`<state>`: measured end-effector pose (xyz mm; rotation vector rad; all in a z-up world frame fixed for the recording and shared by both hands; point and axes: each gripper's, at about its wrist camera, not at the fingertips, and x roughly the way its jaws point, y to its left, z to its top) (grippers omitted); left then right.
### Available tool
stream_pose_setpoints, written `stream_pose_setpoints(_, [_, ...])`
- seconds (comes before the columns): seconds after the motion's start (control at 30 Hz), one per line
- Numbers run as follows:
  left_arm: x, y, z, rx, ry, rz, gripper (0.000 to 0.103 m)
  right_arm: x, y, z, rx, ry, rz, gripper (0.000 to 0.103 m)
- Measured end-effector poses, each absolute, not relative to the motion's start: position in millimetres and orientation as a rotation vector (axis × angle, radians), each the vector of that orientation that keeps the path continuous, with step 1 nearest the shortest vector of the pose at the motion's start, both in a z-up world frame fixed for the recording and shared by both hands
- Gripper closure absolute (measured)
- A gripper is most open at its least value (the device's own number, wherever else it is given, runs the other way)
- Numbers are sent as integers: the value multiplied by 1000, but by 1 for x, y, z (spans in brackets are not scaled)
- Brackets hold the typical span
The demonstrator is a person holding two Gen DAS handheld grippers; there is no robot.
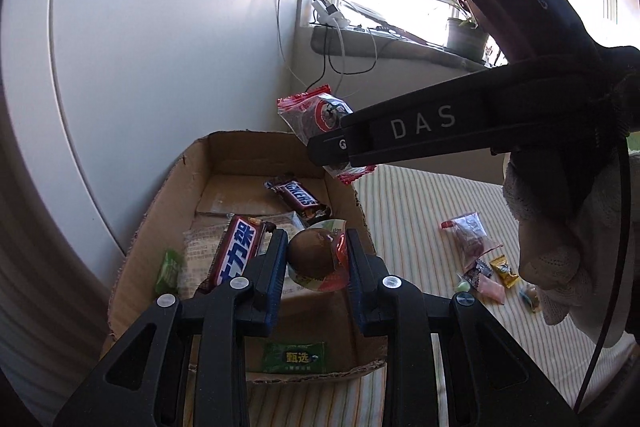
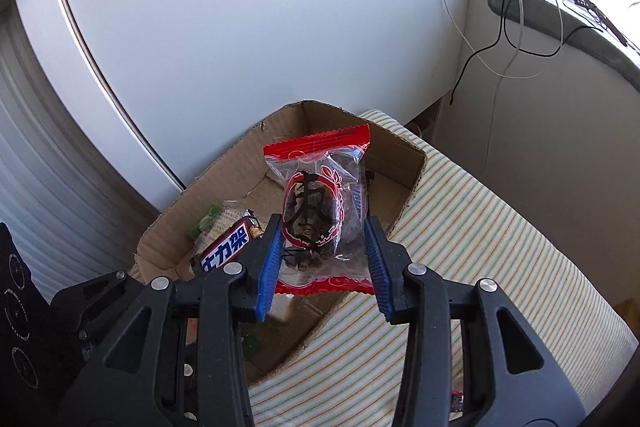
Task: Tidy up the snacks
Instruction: 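Carry the candy bag and round candy into the box and open both tools, then grasp the pink candy with the left tool while the right grasps a round candy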
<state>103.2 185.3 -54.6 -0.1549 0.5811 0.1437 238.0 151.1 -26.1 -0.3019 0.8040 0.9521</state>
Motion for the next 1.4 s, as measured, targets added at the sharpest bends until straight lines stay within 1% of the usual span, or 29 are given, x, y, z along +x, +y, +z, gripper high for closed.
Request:
stream_pose_setpoints(0.07, [103, 189, -55, -165, 580, 146, 76, 241, 158, -27, -293, 816, 969, 61])
stream_pose_setpoints(0.13, [102, 192, -54, -177, 581, 140, 76, 243, 162, -26, -294, 816, 978, 57])
stream_pose_setpoints(0.17, [102, 194, -54, -179, 587, 139, 76, 243, 164, -24, -297, 808, 980, 56])
stream_pose_setpoints(0.2, [103, 194, -53, -181, 592, 137, 73, 243, 165, -23, -302, 798, 976, 53])
stream_pose_setpoints(0.23, [103, 195, -53, -184, 591, 138, 70, 243, 165, -20, -303, 789, 979, 47])
stream_pose_setpoints(0.3, [104, 197, -51, -184, 598, 143, 70, 243, 164, -16, -302, 772, 995, 44])
stream_pose_setpoints(0.5, [105, 199, -49, -148, 608, 170, 70, 244, 144, -9, -287, 749, 993, 44])
stream_pose_setpoints(0.7, [89, 208, -37, -178, 585, 216, 70, 244, 92, 1, -245, 728, 961, 44])
stream_pose_setpoints(0.9, [74, 170, -24, -155, 570, 141, 70, 233, 1, -6, -238, 715, 840, 44])
stream_pose_setpoints(1.07, [80, 129, -31, -140, 596, 49, 70, 228, -114, -19, -228, 691, 648, 44])
stream_pose_setpoints(1.2, [96, 110, -37, -74, 647, 24, 70, 238, -228, -48, -73, 784, 480, 44])
stream_pose_setpoints(1.4, [113, 88, -35, -8, 665, -25, 70, 211, -343, -80, 72, 802, 301, 44])
